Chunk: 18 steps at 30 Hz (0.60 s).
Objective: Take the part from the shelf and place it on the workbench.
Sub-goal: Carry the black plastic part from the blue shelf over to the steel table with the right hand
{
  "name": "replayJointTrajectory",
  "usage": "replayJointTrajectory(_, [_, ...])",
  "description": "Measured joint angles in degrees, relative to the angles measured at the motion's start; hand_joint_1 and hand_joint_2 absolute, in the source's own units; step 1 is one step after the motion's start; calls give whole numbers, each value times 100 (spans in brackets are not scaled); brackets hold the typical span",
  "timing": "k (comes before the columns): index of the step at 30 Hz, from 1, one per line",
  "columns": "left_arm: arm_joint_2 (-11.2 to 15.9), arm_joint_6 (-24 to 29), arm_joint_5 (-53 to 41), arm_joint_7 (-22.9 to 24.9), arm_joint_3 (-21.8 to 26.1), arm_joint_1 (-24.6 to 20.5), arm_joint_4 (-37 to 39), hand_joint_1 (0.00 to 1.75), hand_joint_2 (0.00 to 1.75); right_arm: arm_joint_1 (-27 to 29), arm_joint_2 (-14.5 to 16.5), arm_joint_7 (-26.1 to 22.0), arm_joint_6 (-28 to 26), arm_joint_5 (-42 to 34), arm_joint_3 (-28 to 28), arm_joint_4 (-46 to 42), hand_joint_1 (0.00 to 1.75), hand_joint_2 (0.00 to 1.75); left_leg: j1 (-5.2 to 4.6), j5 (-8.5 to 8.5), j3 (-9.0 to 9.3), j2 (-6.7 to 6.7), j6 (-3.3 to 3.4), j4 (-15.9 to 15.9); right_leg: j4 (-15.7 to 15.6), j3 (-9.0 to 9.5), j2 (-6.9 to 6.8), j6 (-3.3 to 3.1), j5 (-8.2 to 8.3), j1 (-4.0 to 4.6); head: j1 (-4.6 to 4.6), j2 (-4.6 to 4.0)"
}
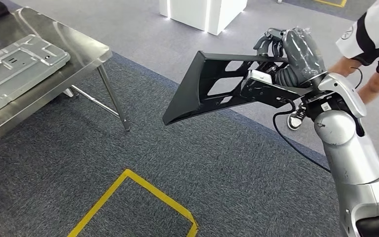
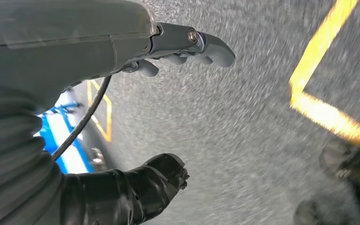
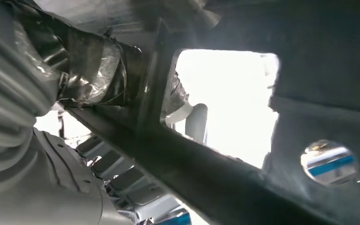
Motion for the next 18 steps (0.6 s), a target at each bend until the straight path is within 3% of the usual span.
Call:
replayJointTrajectory(1, [-1,-1,16,-11,-4,-1,0,0,175,1,-8,-1,5,-4,0,22,175,175,-2,-9,2,-86,1,17,43,-76,12,-2,89,-2,0,0])
replayJointTrajectory(2, [-2,-2,24,-18,-7,-3,0,0,175,-2,-13,-3,7,-8,0,40,175,175,0,-23,7,-175,-3,42,-140,-43,29,-5,286,-7,-1,0])
replayJointTrajectory(4, [-10,-4,37,-28,-14,-4,0,0,175,-21,-24,-9,6,-19,0,62,175,175,3,-65,-4,-340,-34,110,-854,203,245,-12,740,-33,-1,0])
replayJointTrajectory(5, [-16,-4,44,-38,-19,-8,1,0,175,-31,-38,-13,7,-23,0,68,175,175,6,-82,-32,-421,-58,154,-1163,321,381,-16,859,-47,-2,0])
replayJointTrajectory(7, [-25,-4,59,-70,-33,0,3,0,175,-38,-67,-16,10,-31,0,81,175,175,27,-76,-111,-573,-125,191,-1404,412,515,-37,872,-41,1,0])
replayJointTrajectory(9, [-31,-5,76,-97,-45,34,11,0,175,-52,-75,-19,13,-34,1,91,175,175,46,-50,-164,-662,-195,179,-1460,446,366,-89,885,-37,2,0])
replayJointTrajectory(11, [-43,-5,89,-104,-51,43,22,0,175,-70,-73,-25,14,-38,2,96,175,175,24,-158,-262,-363,-252,360,-1533,502,198,-166,910,-43,-12,0])
replayJointTrajectory(13, [-51,-1,98,-108,-56,21,26,0,175,-82,-73,-30,15,-42,2,100,175,175,31,-465,-561,63,-300,968,-1575,549,19,-226,905,-11,-26,0])
replayJointTrajectory(15, [-55,7,111,-117,-66,11,26,0,175,-87,-74,-31,19,-43,2,110,175,175,68,-714,-912,189,-331,1633,-1577,564,-166,-253,884,22,-27,0])
replayJointTrajectory(16, [-58,13,118,-124,-75,11,26,0,175,-86,-74,-31,20,-43,3,118,175,175,78,-701,-972,201,-337,1737,-1576,571,-250,-255,871,31,-27,0])
replayJointTrajectory(17, [-62,19,124,-128,-87,11,26,0,175,-86,-72,-31,20,-43,5,124,175,175,84,-593,-919,213,-336,1634,-1575,584,-327,-254,857,37,-28,0])
replayJointTrajectory(18, [-64,24,130,-132,-98,12,26,0,175,-89,-69,-32,20,-44,8,128,175,175,82,-398,-736,257,-326,1300,-1575,610,-401,-246,837,42,-28,0])
